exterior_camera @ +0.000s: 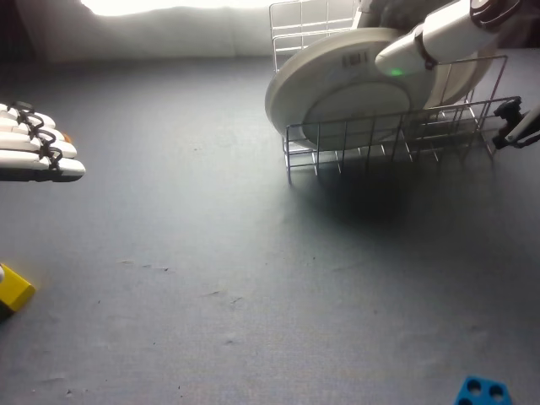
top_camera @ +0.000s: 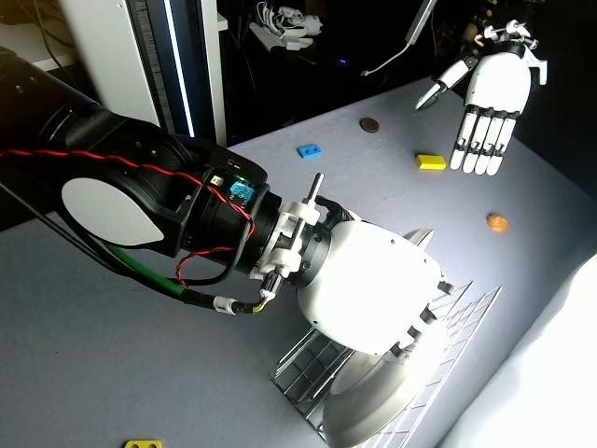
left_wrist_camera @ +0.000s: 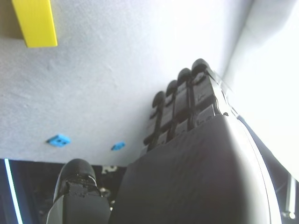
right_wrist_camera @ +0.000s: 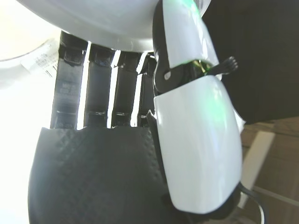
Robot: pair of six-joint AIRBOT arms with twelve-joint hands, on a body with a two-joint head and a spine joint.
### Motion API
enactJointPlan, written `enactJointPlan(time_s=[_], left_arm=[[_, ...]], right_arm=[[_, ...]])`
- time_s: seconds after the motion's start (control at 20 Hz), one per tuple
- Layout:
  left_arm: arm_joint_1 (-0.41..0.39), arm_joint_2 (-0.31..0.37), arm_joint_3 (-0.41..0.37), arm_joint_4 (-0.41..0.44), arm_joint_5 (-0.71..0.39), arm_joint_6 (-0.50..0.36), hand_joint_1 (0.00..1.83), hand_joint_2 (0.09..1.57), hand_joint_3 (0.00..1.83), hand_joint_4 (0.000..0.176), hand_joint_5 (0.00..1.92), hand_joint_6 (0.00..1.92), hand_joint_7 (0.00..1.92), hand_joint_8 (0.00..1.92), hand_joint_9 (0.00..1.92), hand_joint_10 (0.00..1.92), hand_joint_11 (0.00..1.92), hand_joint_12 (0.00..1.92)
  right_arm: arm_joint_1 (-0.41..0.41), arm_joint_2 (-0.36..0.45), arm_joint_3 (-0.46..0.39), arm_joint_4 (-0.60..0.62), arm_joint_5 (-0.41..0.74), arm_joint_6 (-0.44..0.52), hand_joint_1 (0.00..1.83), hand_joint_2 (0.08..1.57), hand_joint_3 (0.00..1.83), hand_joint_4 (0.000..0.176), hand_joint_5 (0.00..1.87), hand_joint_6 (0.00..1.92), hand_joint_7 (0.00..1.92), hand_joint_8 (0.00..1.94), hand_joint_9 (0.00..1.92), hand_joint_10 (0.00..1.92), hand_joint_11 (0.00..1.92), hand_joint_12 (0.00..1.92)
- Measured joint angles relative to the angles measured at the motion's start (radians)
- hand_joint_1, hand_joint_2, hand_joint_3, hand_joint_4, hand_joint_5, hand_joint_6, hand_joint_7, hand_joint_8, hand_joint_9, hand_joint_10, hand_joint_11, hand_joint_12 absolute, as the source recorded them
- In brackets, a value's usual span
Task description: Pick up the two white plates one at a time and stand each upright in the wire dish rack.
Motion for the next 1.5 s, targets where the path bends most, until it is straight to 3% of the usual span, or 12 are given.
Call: enactJointPlan(time_s=[0.05, 0.1, 0.15, 0.25, 0.35, 0.7, 1.3, 1.5], left_arm=[[0.000, 0.000, 0.000, 0.000, 0.000, 0.000, 0.00, 1.02, 0.00, 0.000, 0.00, 0.00, 0.00, 0.00, 0.00, 0.00, 0.00, 0.00], [0.000, 0.000, 0.000, 0.001, 0.000, 0.000, 0.00, 1.02, 0.00, 0.000, 0.00, 0.00, 0.00, 0.00, 0.00, 0.00, 0.00, 0.00], [0.000, 0.000, 0.000, 0.000, -0.001, 0.000, 0.00, 1.03, 0.00, 0.000, 0.00, 0.00, 0.00, 0.00, 0.00, 0.00, 0.00, 0.00], [0.000, 0.000, 0.000, 0.002, 0.000, 0.000, 0.00, 1.03, 0.00, 0.000, 0.00, 0.00, 0.00, 0.00, 0.00, 0.00, 0.00, 0.00], [0.000, 0.000, 0.000, 0.002, 0.000, 0.000, 0.00, 1.03, 0.00, 0.000, 0.00, 0.00, 0.00, 0.00, 0.00, 0.00, 0.00, 0.00], [0.000, 0.000, 0.000, 0.002, 0.000, 0.000, 0.00, 1.02, 0.00, 0.000, 0.00, 0.00, 0.00, 0.00, 0.00, 0.00, 0.00, 0.00], [-0.003, 0.000, -0.005, 0.005, -0.014, -0.007, 0.00, 1.02, 0.00, 0.000, 0.00, 0.00, 0.00, 0.00, 0.00, 0.00, 0.00, 0.00], [-0.015, 0.000, -0.014, 0.009, -0.029, -0.008, 0.00, 1.03, 0.00, 0.000, 0.00, 0.00, 0.00, 0.00, 0.00, 0.00, 0.00, 0.00]], right_arm=[[-0.002, -0.002, 0.000, 0.000, 0.004, -0.002, 1.14, 1.19, 0.00, 0.000, 0.81, 1.23, 0.81, 0.69, 0.77, 0.49, 0.41, 1.37], [-0.005, -0.004, 0.000, 0.000, 0.006, -0.008, 1.18, 1.12, 0.00, 0.000, 0.70, 0.73, 0.81, 0.47, 0.75, 0.44, 0.37, 1.35], [-0.009, -0.005, 0.000, 0.000, 0.014, -0.008, 1.19, 1.10, 0.00, 0.000, 0.74, 0.45, 0.84, 0.30, 0.73, 0.38, 0.35, 1.31], [-0.012, -0.007, 0.000, 0.002, 0.033, -0.008, 1.19, 1.09, 0.00, 0.000, 0.80, 0.21, 0.88, 0.12, 0.75, 0.28, 0.32, 1.28], [-0.012, -0.007, 0.000, 0.005, 0.051, -0.008, 1.19, 1.08, 0.00, 0.000, 0.83, 0.09, 0.90, 0.03, 0.78, 0.19, 0.32, 1.26], [-0.012, -0.007, -0.008, -0.008, 0.061, -0.008, 1.19, 1.09, 0.00, 0.000, 0.81, 0.05, 0.87, 0.01, 0.77, 0.15, 0.31, 1.25], [0.058, 0.018, -0.028, -0.012, 0.082, -0.009, 1.17, 1.11, 0.00, 0.000, 0.80, 0.02, 0.85, 0.00, 0.76, 0.11, 0.30, 1.22], [0.069, 0.053, -0.077, -0.135, 0.148, -0.043, 1.17, 1.10, 0.00, 0.000, 0.80, 0.01, 0.85, 0.00, 0.77, 0.09, 0.28, 1.24]])
